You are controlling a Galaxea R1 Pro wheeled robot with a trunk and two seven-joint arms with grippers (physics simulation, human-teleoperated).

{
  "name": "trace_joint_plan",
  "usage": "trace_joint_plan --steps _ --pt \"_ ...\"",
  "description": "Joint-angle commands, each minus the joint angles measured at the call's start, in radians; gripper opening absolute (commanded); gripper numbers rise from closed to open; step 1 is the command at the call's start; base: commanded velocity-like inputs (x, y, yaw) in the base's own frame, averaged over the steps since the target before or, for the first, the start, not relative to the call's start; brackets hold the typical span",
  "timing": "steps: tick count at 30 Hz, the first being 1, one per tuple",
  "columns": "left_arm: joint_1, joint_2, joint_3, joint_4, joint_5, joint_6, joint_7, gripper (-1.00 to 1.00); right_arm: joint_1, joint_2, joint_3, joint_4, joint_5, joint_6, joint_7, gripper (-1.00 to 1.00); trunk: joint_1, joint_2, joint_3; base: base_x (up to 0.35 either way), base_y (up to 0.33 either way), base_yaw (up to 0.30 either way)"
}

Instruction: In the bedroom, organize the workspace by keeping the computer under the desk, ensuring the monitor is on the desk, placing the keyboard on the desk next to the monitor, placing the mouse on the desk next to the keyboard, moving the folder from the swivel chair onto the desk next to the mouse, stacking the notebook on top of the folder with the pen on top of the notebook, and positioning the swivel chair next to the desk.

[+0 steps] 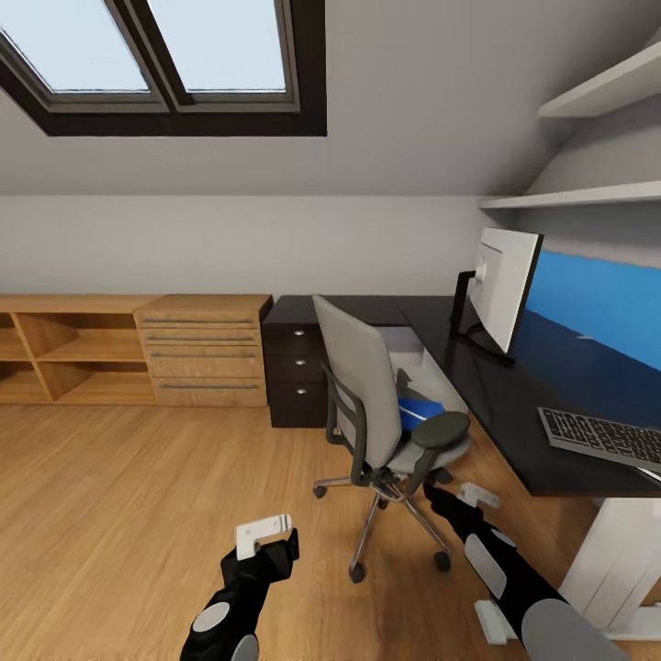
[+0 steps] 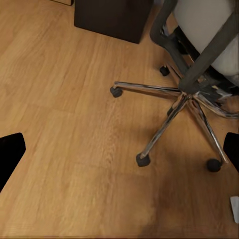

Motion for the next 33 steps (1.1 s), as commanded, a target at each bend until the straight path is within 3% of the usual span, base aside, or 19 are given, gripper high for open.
trace_joint_plan --steps 1,2,3,7,16,28,33 --pt "0.0 0.0 -0.007 -0.002 0.013 0.002 0.009 1.0 -0.002 -0.002 0.008 0.006 -0.013 -0.006 0.009 1.0 0.004 -0.008 -0.004 0.0 0.0 0.0" --pt "0.0 0.0 -0.013 -0.002 0.014 0.002 0.009 1.0 -0.002 -0.002 0.008 0.009 -0.014 -0.006 0.012 1.0 0.008 -0.015 -0.007 0.0 0.0 0.0" --pt "0.001 0.0 -0.042 -0.002 0.016 0.001 0.009 1.0 -0.003 -0.011 0.007 0.019 -0.02 -0.007 0.022 1.0 0.012 -0.022 -0.01 0.0 0.0 0.0" --pt "0.001 0.0 -0.052 -0.002 0.017 0.001 0.009 1.0 -0.004 -0.03 0.005 0.023 -0.024 -0.007 0.024 1.0 0.027 -0.05 -0.023 0.0 0.0 0.0" --pt "0.001 0.0 -0.053 -0.002 0.017 0.0 0.012 1.0 -0.004 -0.031 0.002 0.022 -0.029 -0.006 0.023 1.0 0.061 -0.113 -0.051 0.0 0.0 0.0" --pt "0.001 0.0 -0.051 -0.002 0.018 0.001 0.013 1.0 -0.004 -0.034 0.002 0.016 -0.035 -0.01 0.05 1.0 0.061 -0.113 -0.051 0.0 0.0 0.0" --pt "0.001 0.0 -0.05 -0.002 0.018 0.001 0.013 1.0 -0.004 -0.034 0.003 0.015 -0.035 -0.01 0.062 1.0 0.081 -0.148 -0.067 0.0 0.0 0.0"
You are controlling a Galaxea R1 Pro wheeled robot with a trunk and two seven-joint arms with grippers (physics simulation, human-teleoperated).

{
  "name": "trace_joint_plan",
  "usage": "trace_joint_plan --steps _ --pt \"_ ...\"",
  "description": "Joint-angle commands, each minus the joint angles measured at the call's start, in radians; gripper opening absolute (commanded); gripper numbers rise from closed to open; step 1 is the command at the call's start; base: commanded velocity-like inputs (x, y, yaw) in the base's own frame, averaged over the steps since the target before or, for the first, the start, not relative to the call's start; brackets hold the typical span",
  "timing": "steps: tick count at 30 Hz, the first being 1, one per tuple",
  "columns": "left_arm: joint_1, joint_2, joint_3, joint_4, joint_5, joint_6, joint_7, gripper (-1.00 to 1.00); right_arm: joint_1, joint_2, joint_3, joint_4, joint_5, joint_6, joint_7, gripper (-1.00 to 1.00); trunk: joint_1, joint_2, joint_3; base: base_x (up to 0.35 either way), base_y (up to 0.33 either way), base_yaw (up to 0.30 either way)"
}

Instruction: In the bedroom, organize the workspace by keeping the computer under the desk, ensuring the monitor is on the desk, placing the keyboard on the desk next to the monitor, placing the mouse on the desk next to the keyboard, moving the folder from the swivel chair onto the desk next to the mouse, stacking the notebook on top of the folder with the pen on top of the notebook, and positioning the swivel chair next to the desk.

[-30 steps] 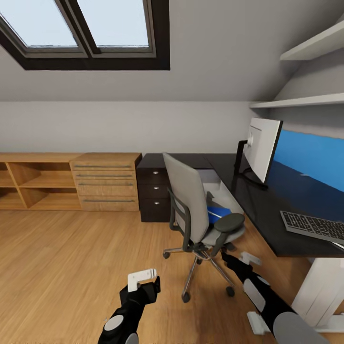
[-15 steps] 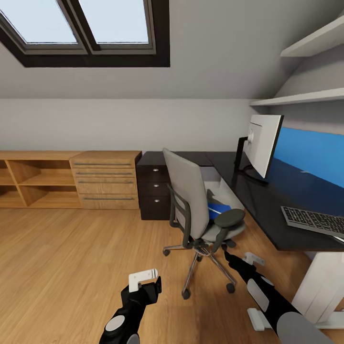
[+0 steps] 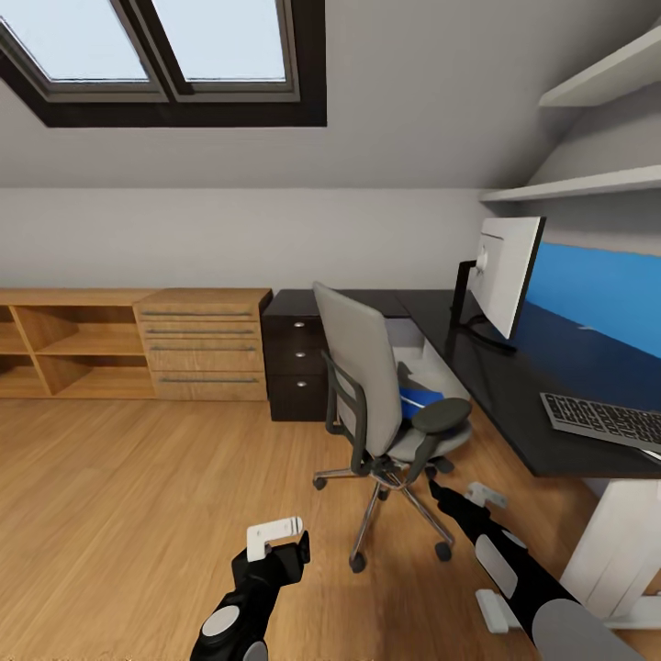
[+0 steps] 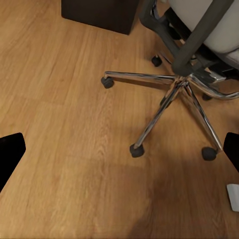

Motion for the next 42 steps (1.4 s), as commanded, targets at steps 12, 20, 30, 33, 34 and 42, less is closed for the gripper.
trace_joint_plan --steps 12,20,30,33,34,42 --pt "0.0 0.0 0.001 -0.001 0.011 0.002 0.01 1.0 -0.001 -0.001 0.006 -0.022 -0.008 -0.008 0.005 1.0 0.046 -0.085 -0.038 0.0 0.0 0.0" --pt "0.0 0.0 0.0 -0.001 0.011 0.002 0.009 1.0 -0.001 -0.001 0.007 -0.027 -0.004 -0.009 0.006 1.0 0.077 -0.141 -0.064 0.0 0.0 0.0" --pt "0.0 0.0 0.0 -0.001 0.011 0.002 0.01 1.0 -0.001 -0.005 0.008 -0.028 -0.001 -0.008 0.007 1.0 0.115 -0.211 -0.095 0.0 0.0 0.0" --pt "0.0 0.0 0.0 -0.001 0.011 0.002 0.009 1.0 -0.001 -0.005 0.008 -0.028 -0.001 -0.009 0.006 1.0 0.127 -0.232 -0.104 0.0 0.0 0.0" --pt "0.0 0.0 -0.001 -0.001 0.011 0.002 0.009 1.0 -0.001 -0.006 0.008 -0.028 -0.001 -0.033 0.007 1.0 0.13 -0.239 -0.107 0.0 0.0 0.0" --pt "0.0 0.0 -0.004 -0.001 0.011 0.002 0.009 1.0 -0.001 -0.009 0.009 -0.029 0.001 -0.074 0.001 1.0 0.142 -0.26 -0.117 0.0 0.0 0.0"
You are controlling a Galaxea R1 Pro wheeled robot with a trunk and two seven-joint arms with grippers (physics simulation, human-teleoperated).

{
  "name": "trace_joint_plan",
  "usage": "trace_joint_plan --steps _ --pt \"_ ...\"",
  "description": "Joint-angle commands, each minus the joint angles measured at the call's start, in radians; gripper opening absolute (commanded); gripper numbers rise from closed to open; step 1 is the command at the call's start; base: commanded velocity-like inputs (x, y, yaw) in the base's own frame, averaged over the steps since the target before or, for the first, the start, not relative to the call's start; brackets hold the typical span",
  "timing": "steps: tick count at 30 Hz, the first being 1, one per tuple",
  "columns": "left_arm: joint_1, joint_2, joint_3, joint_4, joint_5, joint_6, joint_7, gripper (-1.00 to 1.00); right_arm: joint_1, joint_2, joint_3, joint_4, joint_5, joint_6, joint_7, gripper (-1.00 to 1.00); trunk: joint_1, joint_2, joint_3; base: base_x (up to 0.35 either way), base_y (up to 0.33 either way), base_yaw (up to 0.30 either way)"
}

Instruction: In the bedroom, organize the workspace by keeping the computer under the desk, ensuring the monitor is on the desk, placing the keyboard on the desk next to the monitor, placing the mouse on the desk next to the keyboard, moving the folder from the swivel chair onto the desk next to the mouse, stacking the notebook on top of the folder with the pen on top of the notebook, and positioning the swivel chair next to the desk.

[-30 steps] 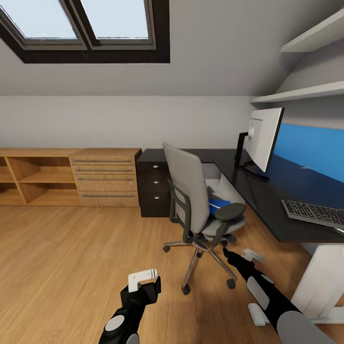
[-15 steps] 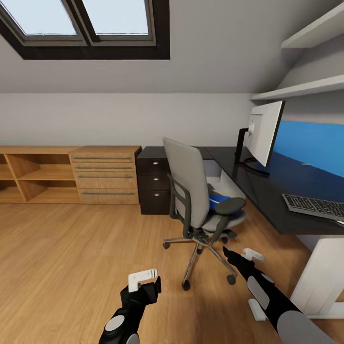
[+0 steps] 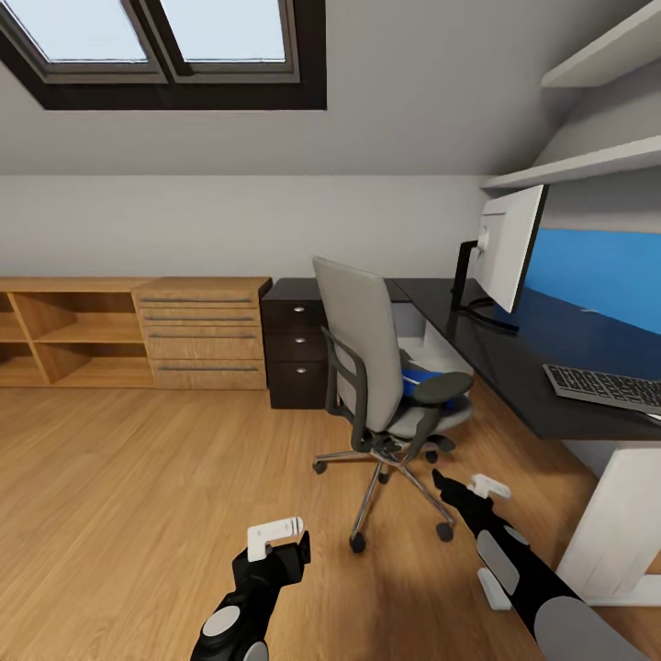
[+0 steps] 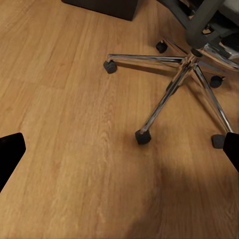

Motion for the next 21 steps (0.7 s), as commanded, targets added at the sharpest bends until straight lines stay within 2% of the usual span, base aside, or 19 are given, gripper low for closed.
trace_joint_plan --steps 1,14,21 --pt "0.0 0.0 -0.001 -0.001 0.01 0.002 0.009 1.0 -0.001 -0.002 0.007 0.001 -0.01 -0.007 0.0 1.0 0.0 0.0 -0.001 0.0 0.0 0.0" --pt "0.0 0.0 -0.002 -0.001 0.01 0.002 0.009 1.0 -0.078 -0.012 0.006 0.021 -0.012 -0.007 -0.069 1.0 0.0 0.0 -0.001 0.0 0.0 0.0" --pt "0.0 0.0 -0.002 -0.001 0.01 0.002 0.009 1.0 -0.137 -0.013 0.006 0.105 -0.013 -0.008 -0.107 1.0 0.0 0.0 -0.001 0.0 0.0 0.0"
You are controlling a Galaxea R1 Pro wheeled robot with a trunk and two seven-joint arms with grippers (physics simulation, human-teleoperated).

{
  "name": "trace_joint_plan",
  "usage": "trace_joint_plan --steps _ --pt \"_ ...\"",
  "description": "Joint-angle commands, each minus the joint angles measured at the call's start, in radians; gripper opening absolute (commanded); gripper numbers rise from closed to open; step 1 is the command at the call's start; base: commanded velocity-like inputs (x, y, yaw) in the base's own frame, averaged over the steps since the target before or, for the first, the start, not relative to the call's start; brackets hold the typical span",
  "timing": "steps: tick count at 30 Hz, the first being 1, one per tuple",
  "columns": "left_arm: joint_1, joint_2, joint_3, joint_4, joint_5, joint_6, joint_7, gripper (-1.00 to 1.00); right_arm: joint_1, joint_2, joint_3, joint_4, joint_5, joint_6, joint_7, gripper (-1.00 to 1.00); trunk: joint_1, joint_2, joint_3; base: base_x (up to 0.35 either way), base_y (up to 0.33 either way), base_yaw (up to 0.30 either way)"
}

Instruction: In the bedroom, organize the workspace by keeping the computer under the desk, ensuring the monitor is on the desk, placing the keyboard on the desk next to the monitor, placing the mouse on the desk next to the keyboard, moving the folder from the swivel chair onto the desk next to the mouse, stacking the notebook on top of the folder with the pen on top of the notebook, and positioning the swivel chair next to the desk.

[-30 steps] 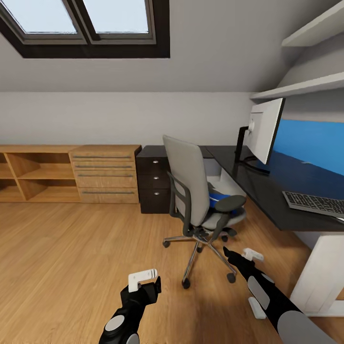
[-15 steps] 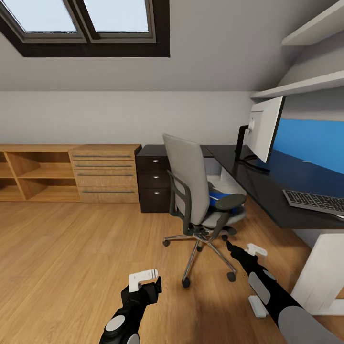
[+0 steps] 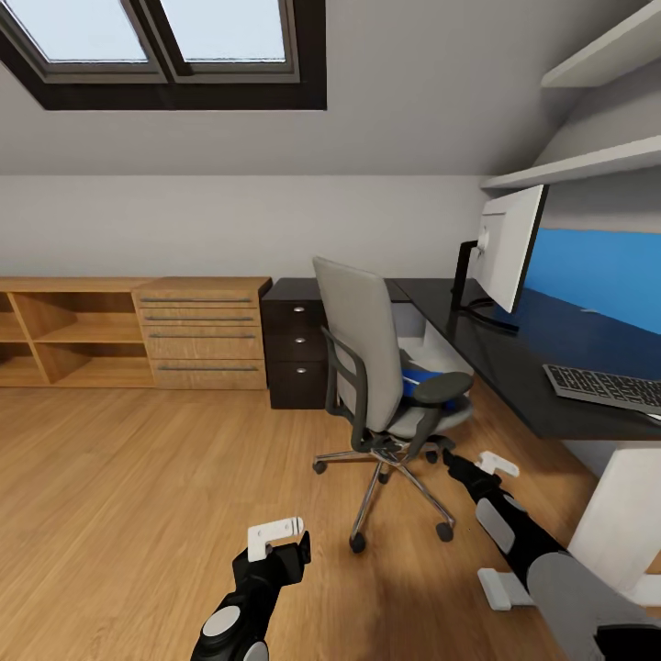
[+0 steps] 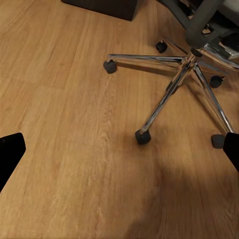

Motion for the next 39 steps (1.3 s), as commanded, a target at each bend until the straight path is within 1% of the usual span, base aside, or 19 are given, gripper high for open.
trace_joint_plan --steps 1,9,23,27,28,29,34,39 --pt "0.0 0.0 -0.001 -0.001 0.01 0.002 0.009 1.0 -0.01 0.0 0.007 0.025 -0.01 -0.006 -0.004 1.0 0.0 0.0 -0.001 0.0 0.0 0.0" --pt "0.0 0.0 -0.001 -0.001 0.009 0.002 0.009 1.0 -0.025 -0.002 0.007 0.073 -0.01 -0.008 -0.008 1.0 0.0 0.0 -0.001 0.0 0.0 0.0" --pt "0.0 0.0 -0.001 -0.001 0.009 0.002 0.009 1.0 -0.029 -0.036 0.006 0.082 -0.015 -0.009 -0.011 1.0 0.0 0.0 -0.001 0.001 0.0 0.0" --pt "0.0 0.0 -0.001 -0.001 0.009 0.002 0.009 1.0 -0.029 -0.039 0.006 0.08 -0.01 -0.042 -0.021 1.0 0.0 0.0 -0.001 0.127 0.0 0.0" --pt "0.0 0.0 -0.001 -0.001 0.009 0.002 0.009 1.0 -0.028 -0.038 0.009 0.081 -0.008 -0.067 -0.026 1.0 0.0 0.0 -0.001 0.078 0.0 0.0" --pt "0.0 0.0 -0.001 -0.001 0.009 0.002 0.009 1.0 -0.029 -0.037 0.01 0.081 -0.007 -0.075 -0.028 1.0 0.0 0.0 -0.001 0.05 0.0 0.0" --pt "0.0 0.0 -0.001 -0.001 0.009 0.002 0.009 1.0 -0.029 -0.038 0.012 0.082 0.017 -0.088 -0.03 1.0 0.0 0.0 -0.001 0.138 0.0 0.0" --pt "0.0 0.0 -0.001 0.0 0.009 0.002 0.009 1.0 -0.028 -0.038 0.012 0.08 0.026 -0.093 -0.03 1.0 0.0 0.0 -0.001 0.081 0.0 0.0"
